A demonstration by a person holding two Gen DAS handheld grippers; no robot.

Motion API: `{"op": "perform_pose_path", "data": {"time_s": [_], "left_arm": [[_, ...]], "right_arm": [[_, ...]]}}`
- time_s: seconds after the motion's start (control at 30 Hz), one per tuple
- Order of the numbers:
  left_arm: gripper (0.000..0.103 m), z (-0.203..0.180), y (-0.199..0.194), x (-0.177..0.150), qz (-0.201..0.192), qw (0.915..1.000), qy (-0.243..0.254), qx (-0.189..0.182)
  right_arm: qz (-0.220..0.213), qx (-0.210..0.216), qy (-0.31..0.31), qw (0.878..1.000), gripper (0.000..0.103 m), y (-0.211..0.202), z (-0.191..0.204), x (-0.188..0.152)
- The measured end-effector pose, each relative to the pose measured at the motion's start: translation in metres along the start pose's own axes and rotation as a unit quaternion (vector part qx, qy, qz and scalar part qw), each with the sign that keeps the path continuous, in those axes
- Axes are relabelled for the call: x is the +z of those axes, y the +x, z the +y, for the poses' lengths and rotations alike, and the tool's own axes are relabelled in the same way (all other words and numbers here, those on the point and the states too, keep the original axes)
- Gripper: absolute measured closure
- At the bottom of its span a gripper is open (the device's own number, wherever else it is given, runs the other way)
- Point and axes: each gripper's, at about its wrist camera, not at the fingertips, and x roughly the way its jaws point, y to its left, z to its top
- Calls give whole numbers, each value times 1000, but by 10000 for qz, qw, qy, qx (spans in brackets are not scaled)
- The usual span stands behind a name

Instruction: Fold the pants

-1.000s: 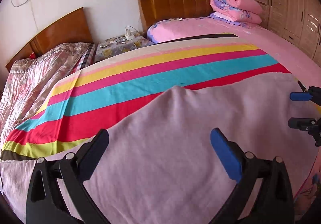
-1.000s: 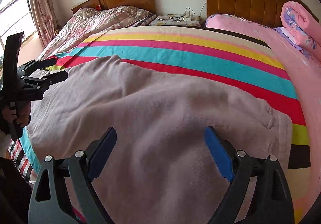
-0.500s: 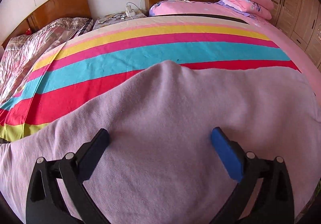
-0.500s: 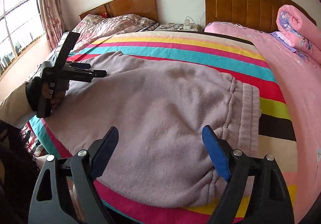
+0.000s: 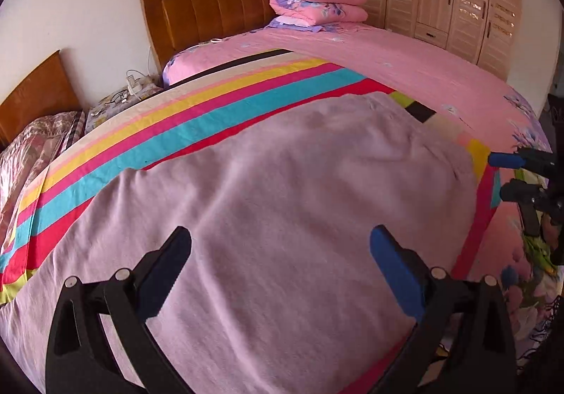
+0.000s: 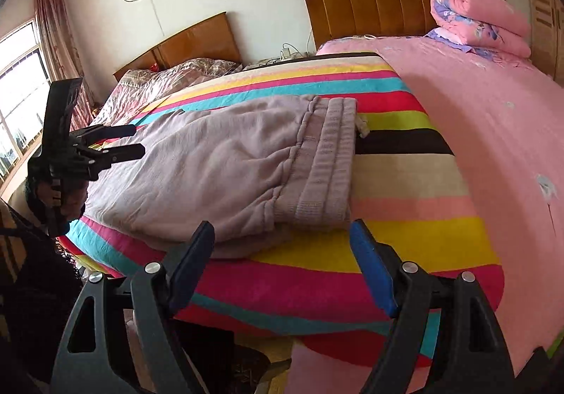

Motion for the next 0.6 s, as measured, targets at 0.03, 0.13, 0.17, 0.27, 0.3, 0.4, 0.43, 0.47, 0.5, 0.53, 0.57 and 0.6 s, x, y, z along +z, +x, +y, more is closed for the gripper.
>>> {"op": "perform_pose_path", "data": {"time_s": [0.03,0.13,0.17,0.27,0.3,0.4,0.43,0.47,0.5,0.53,0.57,0.6], "left_arm": [[2,-16,9,-6,64,9998,166,-1],[1,-35,35,-23,435,9987,252,-40],[1,-34,35,-28,278,9995,141,-42],[1,-25,38,-29,361,9990,-79,-256],[1,-25,38,-29,345,9990,-83,-265],[1,-28,38,-30,302,9993,-40,-193],[1,-28,38,-31,299,9993,-53,-202],[1,-28,38,-31,297,9993,-59,-207],[1,-29,39,-31,293,9994,-54,-198],[1,-29,39,-31,290,9994,-52,-192],[1,-29,38,-31,289,9994,-56,-189],[1,-29,38,-30,289,9994,-64,-181]], "right_arm": [[-37,14,-22,10000,27,1,3,0],[-265,40,20,9996,25,5,7,6],[-286,51,48,9996,24,7,6,9],[-213,63,143,9997,24,15,4,9],[-151,44,215,9996,24,17,1,7],[60,81,609,9981,24,18,-10,-4],[93,137,735,9972,24,18,-13,-7],[64,195,829,9963,24,17,-16,-10],[9,246,891,9957,24,16,-16,-10],[-59,329,937,9950,24,16,-17,-7],[-153,461,988,9939,24,17,-18,-4],[-261,576,1066,9923,24,19,-20,1]]}}
